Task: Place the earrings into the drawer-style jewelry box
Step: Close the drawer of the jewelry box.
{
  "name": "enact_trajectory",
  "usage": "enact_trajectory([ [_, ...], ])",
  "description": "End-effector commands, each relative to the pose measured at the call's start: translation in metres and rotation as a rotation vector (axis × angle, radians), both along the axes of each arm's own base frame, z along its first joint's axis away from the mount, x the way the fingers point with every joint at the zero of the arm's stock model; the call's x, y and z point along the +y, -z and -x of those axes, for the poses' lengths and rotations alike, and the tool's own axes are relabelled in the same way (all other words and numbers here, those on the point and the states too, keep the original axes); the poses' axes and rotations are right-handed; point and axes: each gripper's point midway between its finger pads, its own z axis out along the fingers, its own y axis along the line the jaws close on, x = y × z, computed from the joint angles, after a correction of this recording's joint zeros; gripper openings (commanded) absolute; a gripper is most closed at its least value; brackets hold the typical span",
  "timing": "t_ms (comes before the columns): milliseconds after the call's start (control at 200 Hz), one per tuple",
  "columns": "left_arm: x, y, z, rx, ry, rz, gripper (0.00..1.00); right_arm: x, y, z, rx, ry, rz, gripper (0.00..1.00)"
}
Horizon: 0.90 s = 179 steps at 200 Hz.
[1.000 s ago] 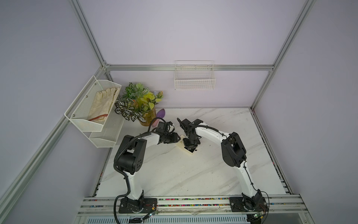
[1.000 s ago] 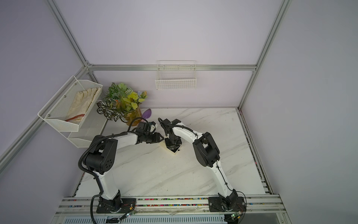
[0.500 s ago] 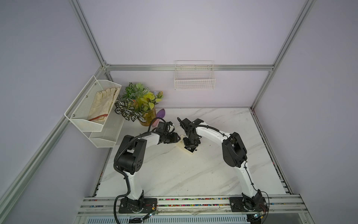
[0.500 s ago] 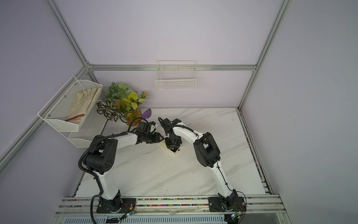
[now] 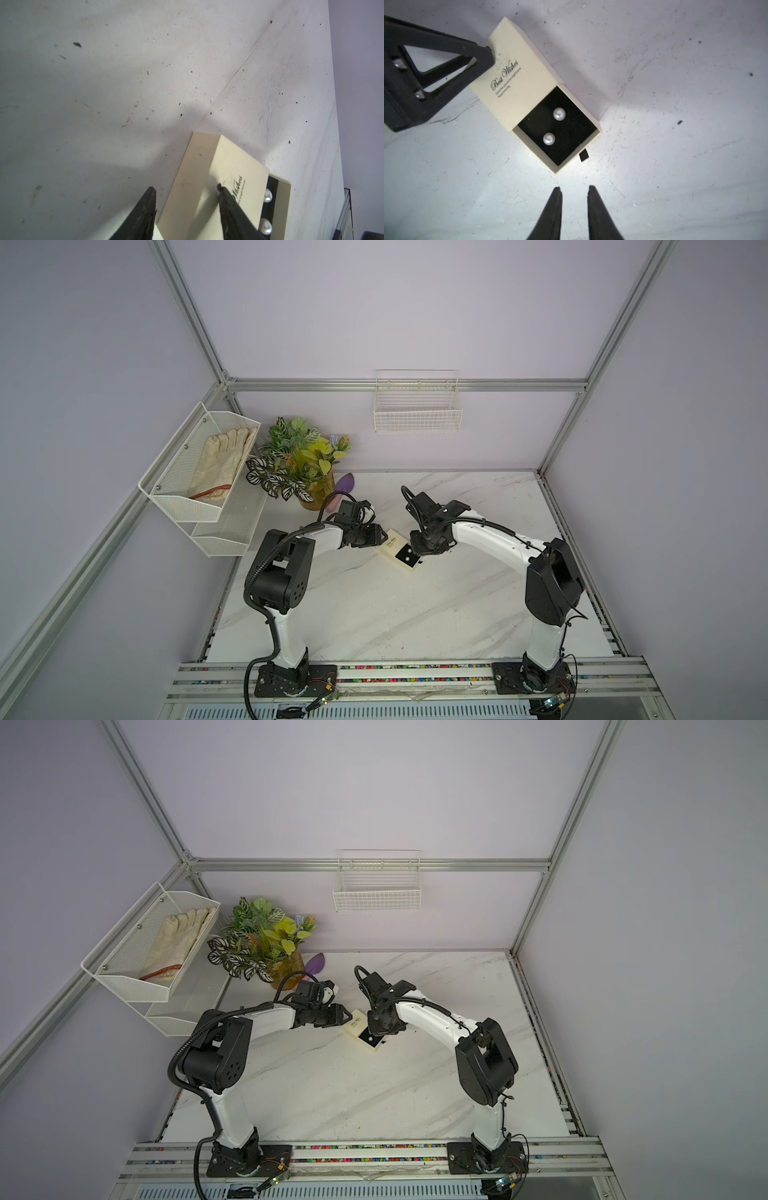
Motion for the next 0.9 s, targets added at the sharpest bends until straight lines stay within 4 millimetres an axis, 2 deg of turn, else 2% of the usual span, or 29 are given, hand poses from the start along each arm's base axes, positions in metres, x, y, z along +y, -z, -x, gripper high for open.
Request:
enact_trajectory([
  [0, -0.011, -0.019, -0.011, -0.041, 0.028, 0.029, 0.49, -0.014, 0.010, -0.009, -0.045, 0.145, -0.034, 0.21],
  [75, -0.013, -0.019, -0.010, -0.040, 0.032, 0.031, 0.49, -0.019, 0.020, -0.005, -0.026, 0.180, -0.053, 0.20],
  [285, -0.014, -0.020, -0.004, -0.035, 0.034, 0.035, 0.49, -0.012, 0.047, -0.001, 0.046, 0.177, -0.087, 0.20],
  [605, -0.015, -0.019, 0.004, -0.028, 0.030, 0.034, 0.49, -0.007, 0.060, -0.010, 0.071, 0.171, -0.097, 0.20],
  [890, -0.017, -0.019, 0.011, -0.024, 0.037, 0.037, 0.49, 0.004, 0.057, -0.018, 0.068, 0.145, -0.133, 0.20],
])
